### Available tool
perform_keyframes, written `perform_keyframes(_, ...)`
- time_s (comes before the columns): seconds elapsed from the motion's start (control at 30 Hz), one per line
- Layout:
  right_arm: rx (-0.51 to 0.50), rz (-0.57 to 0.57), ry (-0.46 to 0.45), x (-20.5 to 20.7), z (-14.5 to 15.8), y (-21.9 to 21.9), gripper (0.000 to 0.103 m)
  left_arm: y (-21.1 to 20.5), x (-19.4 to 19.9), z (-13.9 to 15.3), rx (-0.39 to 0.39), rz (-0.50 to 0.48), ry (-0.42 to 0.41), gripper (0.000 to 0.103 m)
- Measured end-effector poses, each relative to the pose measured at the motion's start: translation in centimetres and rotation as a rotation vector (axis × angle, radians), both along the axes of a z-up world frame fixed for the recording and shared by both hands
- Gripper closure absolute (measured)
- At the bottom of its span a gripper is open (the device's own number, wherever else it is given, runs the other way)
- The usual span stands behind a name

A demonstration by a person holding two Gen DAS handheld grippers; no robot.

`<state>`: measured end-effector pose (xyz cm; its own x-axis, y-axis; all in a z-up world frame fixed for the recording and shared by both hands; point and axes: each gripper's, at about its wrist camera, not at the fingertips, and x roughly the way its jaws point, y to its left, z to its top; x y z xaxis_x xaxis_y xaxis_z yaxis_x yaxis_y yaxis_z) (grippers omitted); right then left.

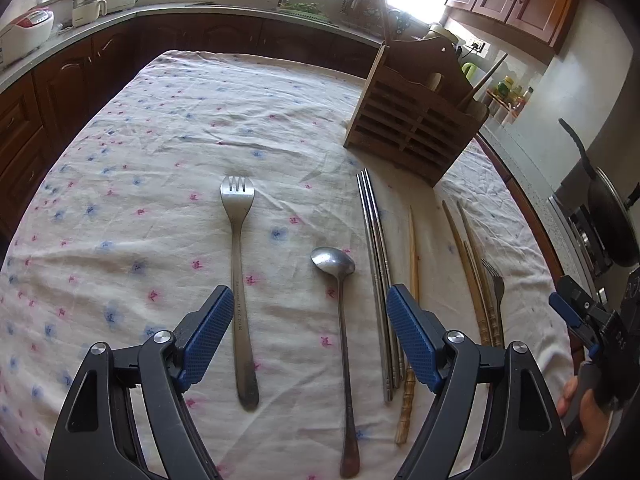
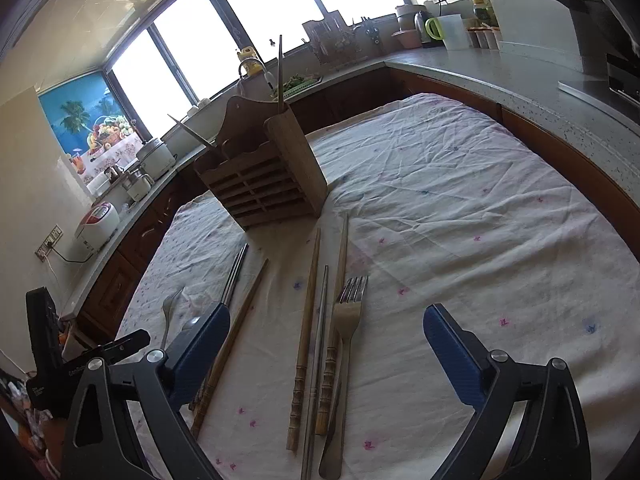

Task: Organize utensils
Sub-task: 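Move both tools back down toward the spoon and fork on the cloth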

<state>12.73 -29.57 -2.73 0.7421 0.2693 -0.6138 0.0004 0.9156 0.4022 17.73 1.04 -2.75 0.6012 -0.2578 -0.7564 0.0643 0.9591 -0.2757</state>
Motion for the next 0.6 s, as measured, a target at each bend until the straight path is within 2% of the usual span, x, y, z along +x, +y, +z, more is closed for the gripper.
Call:
perform_keyframes(0.1,-0.013,0.012,0.028,0.6,-0.5,0.2,0.013,-0.5,0.3,-0.4,0.010,-0.018,0.012,0.023)
perform_keyframes(0.2,-0.032,0.037,0.068,1.5,-1.4,0.7,0.025,-1.2,0.7,-0.8,0.036,-0.025,0.022,0.025)
perform_keyframes(0.23,-0.035,0.045,0.082,1.9,-1.7,0.8,0.031,-1.5,0.8,-1.0,0.042,-0.036,0.027,0.027)
perform_keyframes(0.3,-0.044,0.054,0.108,2.6,-2.3,1.0,0.039,-1.9,1.3,-1.5,0.051,-0.057,0.049,0.041)
perform_keyframes(0.37,-0.051,0.058,0.134,3.3,-3.0,1.0,0.045,-2.3,1.7,-2.0,0.055,-0.075,0.068,0.047)
perform_keyframes(0.5,-0.043,0.066,0.182,4.8,-4.2,0.8,0.056,-3.0,2.5,-2.8,0.068,-0.097,0.092,0.053)
perform_keyframes(0.6,-0.044,0.072,0.190,5.4,-4.6,0.7,0.068,-3.5,2.9,-2.9,0.091,-0.113,0.080,0.056)
